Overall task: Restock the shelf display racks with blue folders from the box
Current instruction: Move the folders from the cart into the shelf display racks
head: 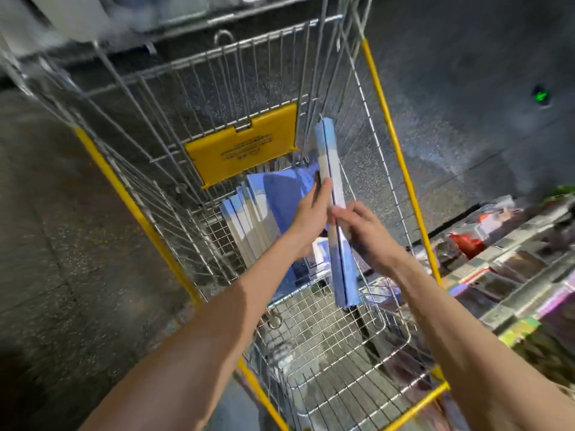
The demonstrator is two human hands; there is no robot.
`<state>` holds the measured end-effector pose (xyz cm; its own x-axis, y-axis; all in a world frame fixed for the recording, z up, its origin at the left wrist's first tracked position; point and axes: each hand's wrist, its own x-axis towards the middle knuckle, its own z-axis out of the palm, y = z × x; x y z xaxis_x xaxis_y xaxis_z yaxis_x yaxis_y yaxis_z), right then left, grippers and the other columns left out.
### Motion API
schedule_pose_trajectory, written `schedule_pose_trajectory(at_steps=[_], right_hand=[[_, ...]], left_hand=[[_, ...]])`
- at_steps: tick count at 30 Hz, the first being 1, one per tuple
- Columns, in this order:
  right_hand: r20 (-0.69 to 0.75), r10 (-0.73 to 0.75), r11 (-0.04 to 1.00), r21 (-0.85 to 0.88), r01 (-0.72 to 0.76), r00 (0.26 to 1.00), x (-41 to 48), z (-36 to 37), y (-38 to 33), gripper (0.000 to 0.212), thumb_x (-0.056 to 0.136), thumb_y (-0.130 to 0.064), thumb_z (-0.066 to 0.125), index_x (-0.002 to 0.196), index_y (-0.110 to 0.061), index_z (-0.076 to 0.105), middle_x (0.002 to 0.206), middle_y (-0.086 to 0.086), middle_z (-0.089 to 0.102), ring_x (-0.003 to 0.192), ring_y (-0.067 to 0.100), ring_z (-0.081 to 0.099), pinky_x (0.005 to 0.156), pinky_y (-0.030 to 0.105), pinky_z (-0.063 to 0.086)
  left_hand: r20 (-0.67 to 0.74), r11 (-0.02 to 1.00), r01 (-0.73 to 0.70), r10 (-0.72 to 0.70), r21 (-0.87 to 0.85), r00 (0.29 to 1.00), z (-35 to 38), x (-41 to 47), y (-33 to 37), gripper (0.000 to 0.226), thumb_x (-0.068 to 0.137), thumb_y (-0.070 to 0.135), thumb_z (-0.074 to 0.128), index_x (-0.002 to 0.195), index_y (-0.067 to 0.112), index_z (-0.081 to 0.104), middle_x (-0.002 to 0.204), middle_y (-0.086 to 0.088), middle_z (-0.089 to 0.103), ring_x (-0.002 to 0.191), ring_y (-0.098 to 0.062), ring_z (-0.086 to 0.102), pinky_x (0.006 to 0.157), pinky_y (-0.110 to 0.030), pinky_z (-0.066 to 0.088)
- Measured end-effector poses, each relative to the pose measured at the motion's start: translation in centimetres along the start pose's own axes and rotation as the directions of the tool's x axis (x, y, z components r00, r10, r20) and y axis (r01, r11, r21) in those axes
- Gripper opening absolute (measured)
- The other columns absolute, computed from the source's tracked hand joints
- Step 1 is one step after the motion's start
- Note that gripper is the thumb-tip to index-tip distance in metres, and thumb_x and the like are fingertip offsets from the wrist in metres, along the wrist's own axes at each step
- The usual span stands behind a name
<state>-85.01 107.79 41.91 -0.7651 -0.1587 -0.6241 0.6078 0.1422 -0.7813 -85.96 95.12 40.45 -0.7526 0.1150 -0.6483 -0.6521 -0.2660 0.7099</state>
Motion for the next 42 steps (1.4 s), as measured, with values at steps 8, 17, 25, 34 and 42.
schedule_pose_trajectory(at_steps=[8, 17, 25, 34, 42], right_hand=[[-0.009, -0.122, 0.984, 0.128, 0.122, 0.992, -6.8, 0.9, -4.1, 0.039, 0.102, -0.049, 0.042, 0.128, -0.026, 0.059, 0.123, 0.009, 0.069, 0.112, 0.03, 0.067, 0.087, 0.058, 0.055], [-0.029, -0.2, 0.979, 0.041, 0.201, 0.979, -14.0, 0.6, -5.4, 0.047, 0.103, -0.056, 0.033, 0.105, -0.035, 0.075, 0.12, 0.012, 0.071, 0.115, 0.028, 0.066, 0.093, 0.055, 0.055], [-0.027, -0.241, 0.971, 0.003, 0.241, 0.97, -14.5, 0.4, -5.0, 0.048, 0.099, -0.06, 0.041, 0.123, -0.028, 0.068, 0.121, 0.012, 0.07, 0.116, 0.037, 0.064, 0.096, 0.061, 0.052], [-0.068, -0.238, 0.969, 0.045, 0.241, 0.969, -13.6, 0.1, -5.6, 0.043, 0.095, -0.053, 0.056, 0.126, -0.025, 0.064, 0.118, 0.012, 0.071, 0.108, 0.035, 0.068, 0.086, 0.05, 0.059], [-0.248, -0.385, 0.919, -0.196, 0.343, 0.889, -15.0, -2.9, -9.2, 0.022, 0.098, -0.005, 0.056, 0.111, -0.019, 0.068, 0.096, -0.003, 0.075, 0.085, 0.006, 0.068, 0.078, 0.024, 0.055]], left_hand=[[0.092, 0.99, -0.138, 0.136, 0.006, 0.986, 2.3, -8.2, 2.8, 0.045, 0.106, 0.032, 0.049, 0.151, 0.032, 0.043, 0.137, 0.004, 0.062, 0.116, -0.017, 0.064, 0.1, -0.05, 0.052], [0.149, 0.967, -0.252, 0.244, 0.037, 0.958, 3.5, -12.4, 2.4, 0.045, 0.105, 0.041, 0.049, 0.149, 0.034, 0.047, 0.136, 0.005, 0.064, 0.125, -0.014, 0.061, 0.096, -0.051, 0.056], [0.151, 0.963, -0.264, 0.255, 0.049, 0.955, 2.9, -12.7, 2.2, 0.048, 0.104, 0.04, 0.051, 0.151, 0.03, 0.045, 0.14, 0.005, 0.061, 0.129, -0.015, 0.058, 0.099, -0.05, 0.054], [0.272, 0.992, -0.114, 0.126, -0.062, 0.954, 3.0, -12.1, 4.2, 0.043, 0.106, 0.05, 0.036, 0.139, 0.03, 0.054, 0.129, -0.016, 0.062, 0.114, -0.035, 0.06, 0.096, -0.06, 0.052], [0.301, 0.962, -0.143, 0.069, 0.234, 0.951, 3.2, -10.0, 9.1, 0.042, 0.104, 0.05, 0.042, 0.134, 0.029, 0.063, 0.119, -0.015, 0.072, 0.104, -0.025, 0.072, 0.071, -0.038, 0.061]])
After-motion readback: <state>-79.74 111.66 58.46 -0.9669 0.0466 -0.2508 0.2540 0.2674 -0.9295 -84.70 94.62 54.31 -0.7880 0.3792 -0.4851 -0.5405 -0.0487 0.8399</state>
